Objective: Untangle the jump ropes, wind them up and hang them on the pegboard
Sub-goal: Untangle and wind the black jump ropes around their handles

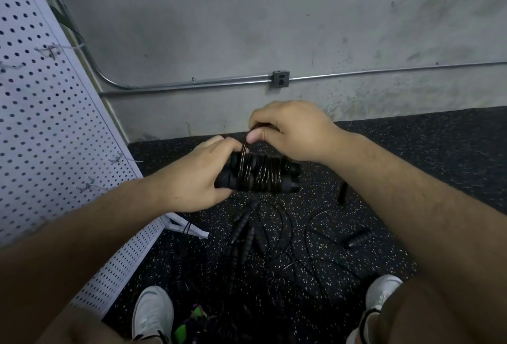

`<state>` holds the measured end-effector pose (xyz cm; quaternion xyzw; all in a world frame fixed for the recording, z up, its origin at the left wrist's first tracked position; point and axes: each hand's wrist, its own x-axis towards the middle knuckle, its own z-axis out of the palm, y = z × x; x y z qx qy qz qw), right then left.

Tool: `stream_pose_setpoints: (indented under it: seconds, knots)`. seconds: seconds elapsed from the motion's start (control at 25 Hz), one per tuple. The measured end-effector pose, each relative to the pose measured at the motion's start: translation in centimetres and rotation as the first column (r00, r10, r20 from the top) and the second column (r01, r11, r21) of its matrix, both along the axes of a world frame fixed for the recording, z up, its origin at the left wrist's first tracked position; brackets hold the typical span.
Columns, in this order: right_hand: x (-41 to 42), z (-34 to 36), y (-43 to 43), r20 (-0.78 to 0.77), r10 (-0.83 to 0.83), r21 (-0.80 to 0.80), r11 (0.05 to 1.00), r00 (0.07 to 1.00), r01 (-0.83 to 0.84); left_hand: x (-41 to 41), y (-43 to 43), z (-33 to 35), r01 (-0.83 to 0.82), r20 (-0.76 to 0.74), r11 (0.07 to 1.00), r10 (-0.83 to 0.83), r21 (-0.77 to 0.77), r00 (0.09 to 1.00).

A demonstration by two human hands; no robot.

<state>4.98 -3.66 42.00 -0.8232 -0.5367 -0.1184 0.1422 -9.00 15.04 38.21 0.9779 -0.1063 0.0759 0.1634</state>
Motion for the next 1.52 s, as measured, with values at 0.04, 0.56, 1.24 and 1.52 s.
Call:
stream_pose_setpoints:
  seconds: [0.04, 0.56, 1.24, 1.52]
  knots:
    - [0.5, -0.2, -0.1, -0.096, 0.025, 0.041, 0.999, 0.995, -0.021, -0.5, -0.5, 0.4, -0.005, 0.001, 0.997, 0.005, -0.074, 1.000]
    - [-5.6, -5.7, 5.3, -0.584, -0.051, 0.062, 0.992, 0.810, 0.108, 3.1, 1.1, 1.0, -0.304, 0.155, 0.952, 0.306, -0.036, 0.939]
    - [2.9, -4.6, 3.3, -0.308, 0.198, 0.235, 0.964, 0.930, -0.127, 10.7, 2.4, -2.0, -0.340, -0.225, 0.724, 0.255, -0.601, 0.940]
    - [2.2, -4.1, 1.5, -0.299, 0.284, 0.414, 0.899, 0.911, -0.144, 8.4, -0.1, -1.6, -0.300, -0.332, 0.643, 0.075, -0.704, 0.940]
